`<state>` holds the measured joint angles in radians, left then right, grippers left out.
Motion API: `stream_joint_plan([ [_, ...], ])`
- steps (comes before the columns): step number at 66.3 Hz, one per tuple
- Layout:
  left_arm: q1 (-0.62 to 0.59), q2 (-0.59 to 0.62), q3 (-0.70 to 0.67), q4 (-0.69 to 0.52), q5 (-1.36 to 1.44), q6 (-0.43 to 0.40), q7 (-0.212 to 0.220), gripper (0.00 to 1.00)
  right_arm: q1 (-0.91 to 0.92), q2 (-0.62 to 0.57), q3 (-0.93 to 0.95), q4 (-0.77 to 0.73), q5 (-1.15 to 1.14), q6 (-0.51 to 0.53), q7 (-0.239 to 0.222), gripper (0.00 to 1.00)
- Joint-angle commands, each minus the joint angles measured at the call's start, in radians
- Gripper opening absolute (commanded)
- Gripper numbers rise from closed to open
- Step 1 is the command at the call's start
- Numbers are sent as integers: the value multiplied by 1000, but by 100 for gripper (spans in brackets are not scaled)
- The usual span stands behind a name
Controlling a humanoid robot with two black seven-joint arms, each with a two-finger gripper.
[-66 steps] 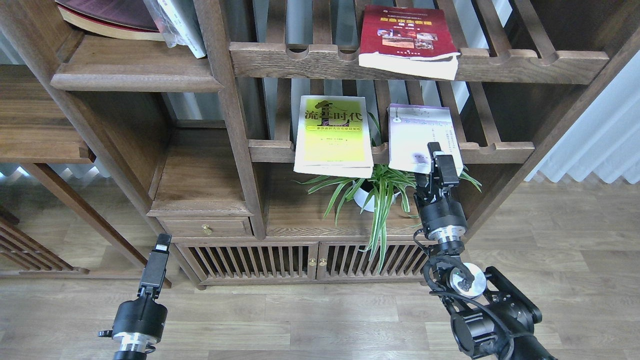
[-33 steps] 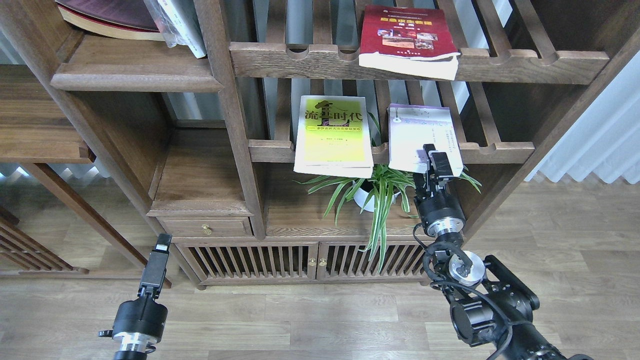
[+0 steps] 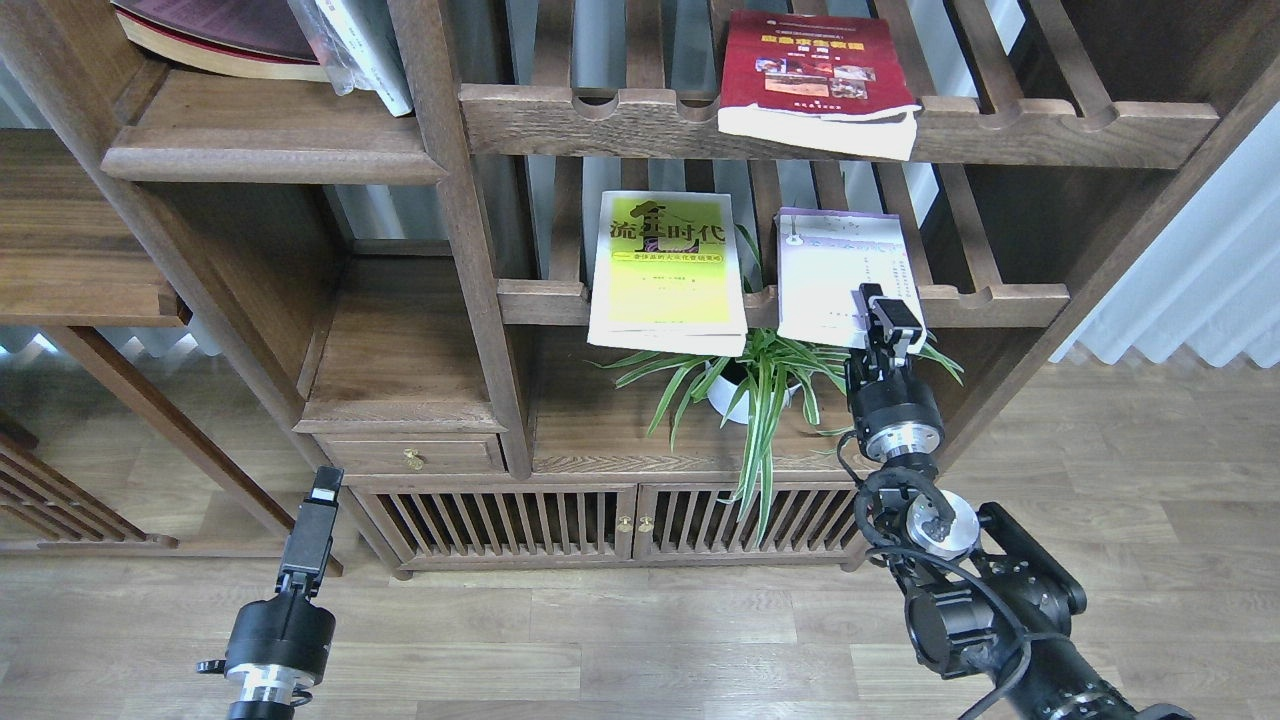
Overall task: Organize books on shelf
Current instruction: 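Grasp the white book's lower edge with the right gripper, then pull the white book down off the shelf with the right gripper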
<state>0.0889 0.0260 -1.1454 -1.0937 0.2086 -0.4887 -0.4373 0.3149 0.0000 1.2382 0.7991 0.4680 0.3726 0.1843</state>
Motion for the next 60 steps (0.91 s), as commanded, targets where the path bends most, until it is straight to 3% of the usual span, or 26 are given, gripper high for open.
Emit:
stream_joint_plan([
  [1, 0, 0, -2, 0, 0, 0, 0, 100, -5, 0, -8, 2, -2, 84, -3, 4],
  [13, 0, -1, -2, 0, 0, 0, 0, 100, -33, 0, -45, 40, 3, 116, -5, 4],
  [31, -8, -3, -2, 0, 0, 0, 2, 100, -187, 0, -52, 330, 15, 116, -3, 4],
  [60, -12, -3, -2, 2, 0, 0, 0, 100, -396, 0, -149, 598, 0, 116, -5, 4],
])
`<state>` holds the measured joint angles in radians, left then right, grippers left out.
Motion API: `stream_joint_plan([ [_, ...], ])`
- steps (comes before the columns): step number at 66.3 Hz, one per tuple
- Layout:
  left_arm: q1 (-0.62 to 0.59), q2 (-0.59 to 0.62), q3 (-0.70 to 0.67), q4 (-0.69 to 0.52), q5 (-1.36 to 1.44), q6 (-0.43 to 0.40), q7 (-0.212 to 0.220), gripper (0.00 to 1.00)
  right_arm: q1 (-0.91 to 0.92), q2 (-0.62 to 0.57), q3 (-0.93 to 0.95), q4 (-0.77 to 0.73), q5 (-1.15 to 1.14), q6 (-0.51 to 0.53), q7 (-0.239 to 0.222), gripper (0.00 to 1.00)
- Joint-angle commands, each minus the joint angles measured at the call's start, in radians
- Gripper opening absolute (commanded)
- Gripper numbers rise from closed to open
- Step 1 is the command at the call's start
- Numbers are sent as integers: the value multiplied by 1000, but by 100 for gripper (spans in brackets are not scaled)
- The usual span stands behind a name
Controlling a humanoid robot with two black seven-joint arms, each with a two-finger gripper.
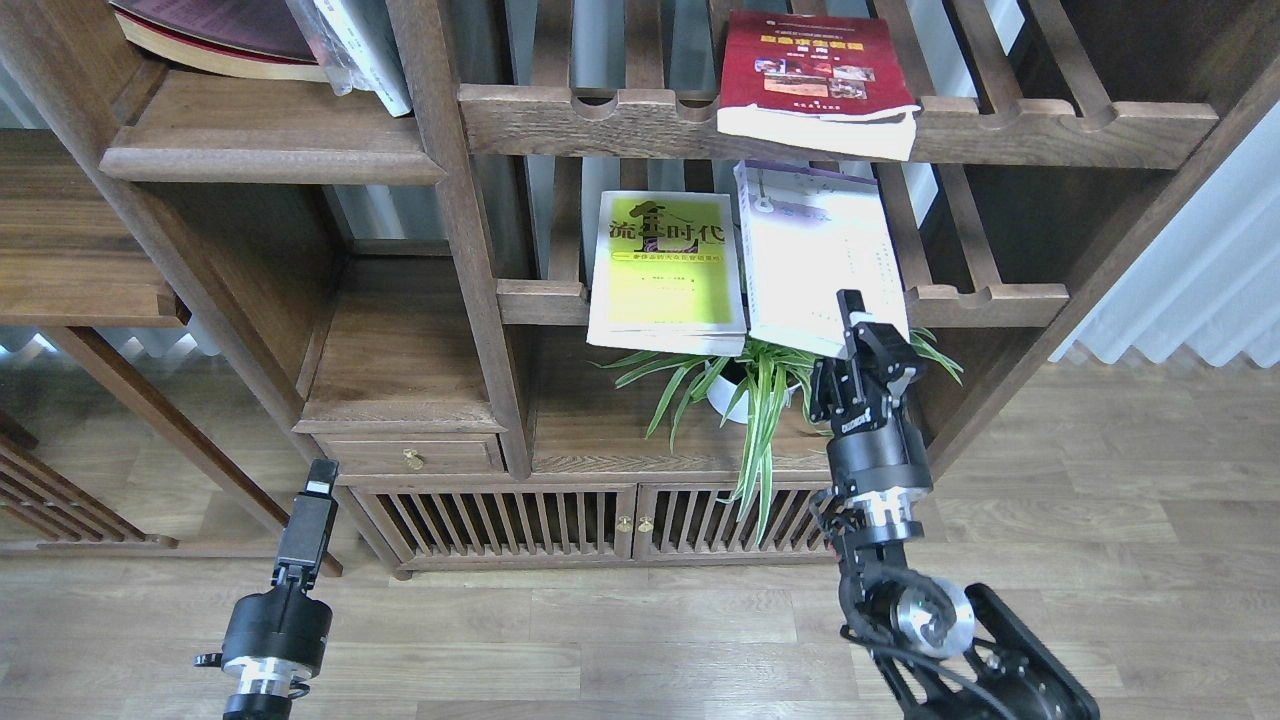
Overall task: Organize books on shelf
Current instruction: 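Pull the white book down off the shelf with the right gripper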
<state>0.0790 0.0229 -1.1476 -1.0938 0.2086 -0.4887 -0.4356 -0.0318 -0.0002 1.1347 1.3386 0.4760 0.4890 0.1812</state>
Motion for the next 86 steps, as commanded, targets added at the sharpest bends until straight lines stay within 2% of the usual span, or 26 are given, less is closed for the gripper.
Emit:
stream_joint_plan([
  [1, -2, 0, -1, 3, 0, 0, -2, 100, -59, 0, -49, 71, -14, 0, -2, 4],
  [19, -4, 2, -11, 5, 0, 0, -3, 100, -192, 0, -59, 192, -85, 0, -2, 4],
  [34, -2, 2, -11, 5, 0, 0, -2, 100, -292, 0, -59, 200, -88, 0, -3, 4],
  [48, -15, 5, -8, 15, 0, 0, 0, 100, -379, -27, -133, 206, -148, 0, -6, 4],
  [86, -16, 8, 5, 17, -2, 0, -2, 100, -497, -81, -148, 206, -168, 0, -6, 4],
])
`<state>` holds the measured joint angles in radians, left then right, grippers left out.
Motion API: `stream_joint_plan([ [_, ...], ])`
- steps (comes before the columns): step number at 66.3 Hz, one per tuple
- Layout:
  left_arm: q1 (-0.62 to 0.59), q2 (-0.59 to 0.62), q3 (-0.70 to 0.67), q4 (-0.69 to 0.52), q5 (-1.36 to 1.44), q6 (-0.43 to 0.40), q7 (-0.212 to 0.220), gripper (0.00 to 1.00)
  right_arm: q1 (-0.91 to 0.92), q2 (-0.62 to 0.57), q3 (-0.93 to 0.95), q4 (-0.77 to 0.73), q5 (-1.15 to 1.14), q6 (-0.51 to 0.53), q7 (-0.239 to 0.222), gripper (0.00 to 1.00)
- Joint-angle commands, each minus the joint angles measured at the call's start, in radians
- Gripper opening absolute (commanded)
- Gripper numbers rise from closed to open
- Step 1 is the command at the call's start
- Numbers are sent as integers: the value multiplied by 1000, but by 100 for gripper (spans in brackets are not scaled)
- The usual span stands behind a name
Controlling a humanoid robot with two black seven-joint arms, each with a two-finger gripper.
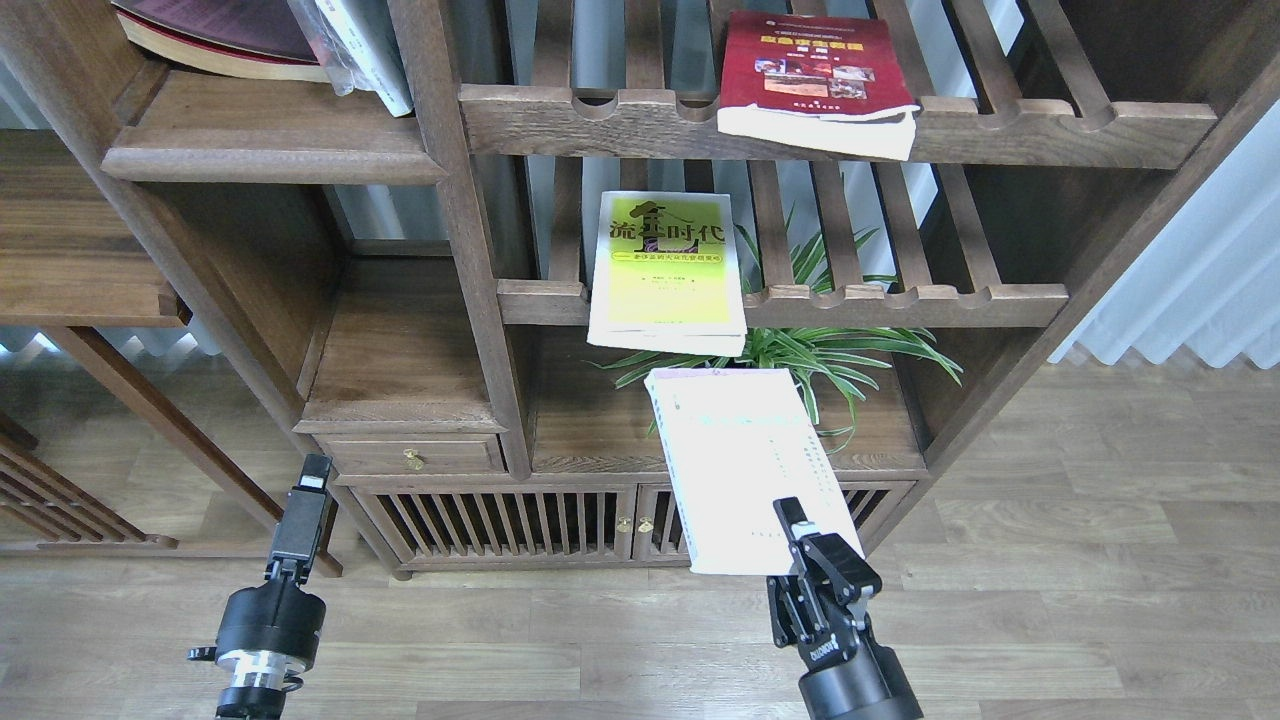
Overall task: Organize books on shelf
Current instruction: 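Pull the white book down off the shelf with the right gripper, then grasp the white book with the left gripper from the right gripper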
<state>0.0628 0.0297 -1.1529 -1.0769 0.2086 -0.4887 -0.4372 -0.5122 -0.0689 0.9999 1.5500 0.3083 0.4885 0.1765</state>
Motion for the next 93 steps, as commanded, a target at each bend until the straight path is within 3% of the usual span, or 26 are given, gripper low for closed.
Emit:
stream_joint_plan([
  [1, 0, 1, 13, 0, -2, 0, 2, 100, -19, -15, -20, -7, -2, 0, -2, 4],
  [13, 6, 87, 122, 2, -5, 0, 9, 100, -8, -23, -96, -34, -17, 0, -12, 4],
  [16, -3, 118, 139, 0, -9, 0, 31, 100, -3, -26, -116, -42, -26, 0, -17, 4],
  [20, -34, 153, 136, 3, -9, 0, 112, 100, 12, -32, -139, -57, -43, 0, -22, 4],
  [21, -50, 165, 133, 5, -14, 0, 155, 100, 21, -31, -147, -64, -49, 0, -22, 4],
  [26, -77, 185, 142, 5, -41, 0, 276, 100, 47, -31, -170, -85, -64, 0, -23, 4],
  [27, -83, 190, 145, 3, -61, 0, 322, 100, 58, -31, -178, -96, -69, 0, -23, 4],
  [29, -86, 194, 148, 0, -83, 0, 371, 100, 72, -29, -185, -106, -74, 0, -23, 4],
  [34, -103, 210, 150, -12, -123, 0, 472, 100, 107, -29, -199, -136, -78, 0, -26, 4],
  [38, -120, 217, 150, -23, -153, 0, 518, 100, 138, -29, -207, -163, -78, 0, -26, 4],
  [51, -133, 249, 154, -78, -314, 0, 554, 100, 193, -28, -210, -197, -77, 0, -26, 4],
  [63, -121, 292, 232, -153, -483, 0, 632, 100, 212, -20, -225, -206, -78, 0, -45, 4],
  [78, -136, 277, 305, -156, -511, 0, 653, 100, 221, -6, -282, -206, -78, 0, -57, 4],
  [87, -138, 282, 340, -156, -522, 0, 698, 100, 222, -6, -282, -206, -78, 0, -61, 4],
  [93, -139, 283, 358, -156, -535, 0, 703, 100, 227, -6, -282, -206, -78, 0, -63, 4],
])
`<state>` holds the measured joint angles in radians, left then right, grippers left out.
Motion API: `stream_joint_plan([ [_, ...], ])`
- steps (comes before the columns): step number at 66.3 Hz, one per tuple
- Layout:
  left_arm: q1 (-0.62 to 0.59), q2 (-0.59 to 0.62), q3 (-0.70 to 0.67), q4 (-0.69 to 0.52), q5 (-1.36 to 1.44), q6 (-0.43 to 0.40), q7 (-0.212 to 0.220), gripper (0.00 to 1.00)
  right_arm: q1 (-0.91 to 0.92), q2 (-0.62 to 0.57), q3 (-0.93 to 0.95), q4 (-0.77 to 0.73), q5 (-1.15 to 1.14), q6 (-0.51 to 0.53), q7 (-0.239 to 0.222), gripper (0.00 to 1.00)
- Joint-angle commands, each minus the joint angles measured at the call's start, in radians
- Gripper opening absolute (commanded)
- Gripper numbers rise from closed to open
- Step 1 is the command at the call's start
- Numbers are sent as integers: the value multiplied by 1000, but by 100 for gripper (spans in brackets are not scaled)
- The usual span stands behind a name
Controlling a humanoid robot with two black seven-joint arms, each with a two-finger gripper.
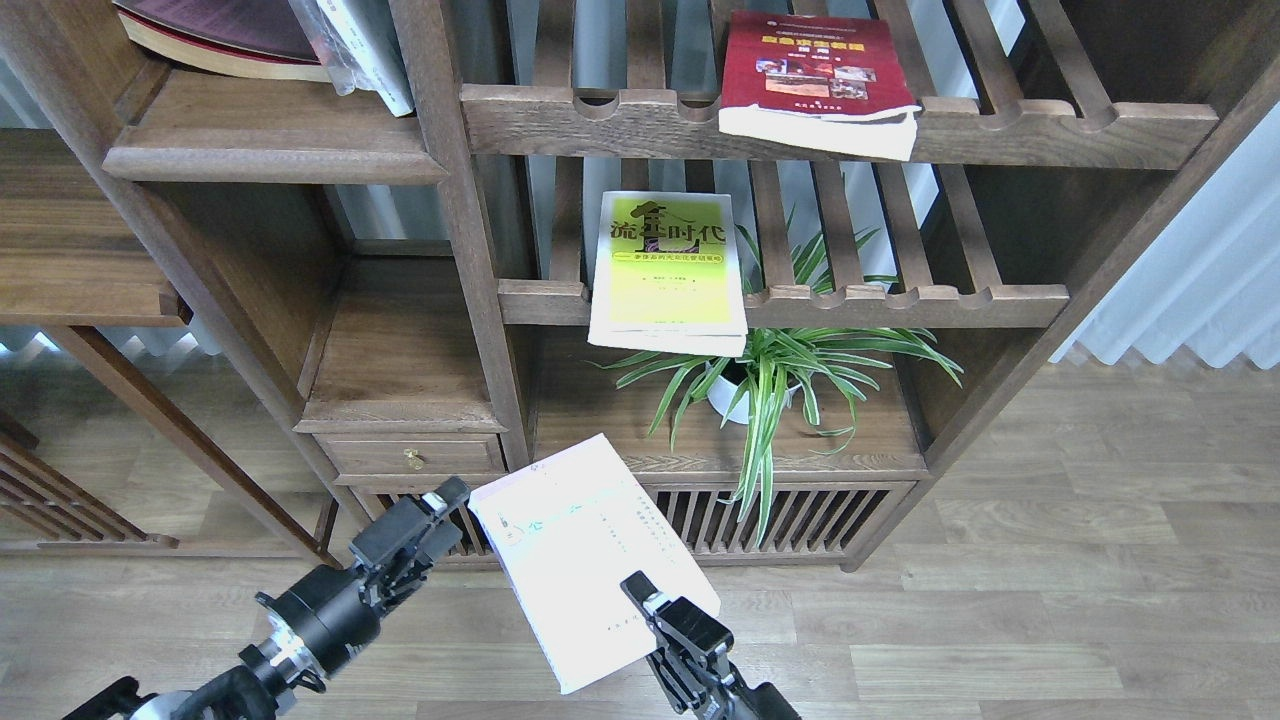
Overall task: Organize books on shelf
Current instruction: 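Grasp the white book with the left gripper from the right gripper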
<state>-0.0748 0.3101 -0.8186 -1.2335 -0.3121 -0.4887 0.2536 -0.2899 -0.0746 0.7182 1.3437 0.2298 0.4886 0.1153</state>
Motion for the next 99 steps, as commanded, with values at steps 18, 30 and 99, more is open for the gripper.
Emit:
stream_joint_plan([
  [18, -8, -31, 55, 6, -16, 0, 12, 100, 8, 19, -19, 0, -1, 0, -14, 4],
  [30, -3, -60, 58, 12, -16, 0, 4, 100, -2, 19, -20, 0, -1, 0, -20, 4],
  [99, 15, -111, 91, 25, -82, 0, 42, 6, -32, 29, -33, -1, -29, 0, -23, 5],
])
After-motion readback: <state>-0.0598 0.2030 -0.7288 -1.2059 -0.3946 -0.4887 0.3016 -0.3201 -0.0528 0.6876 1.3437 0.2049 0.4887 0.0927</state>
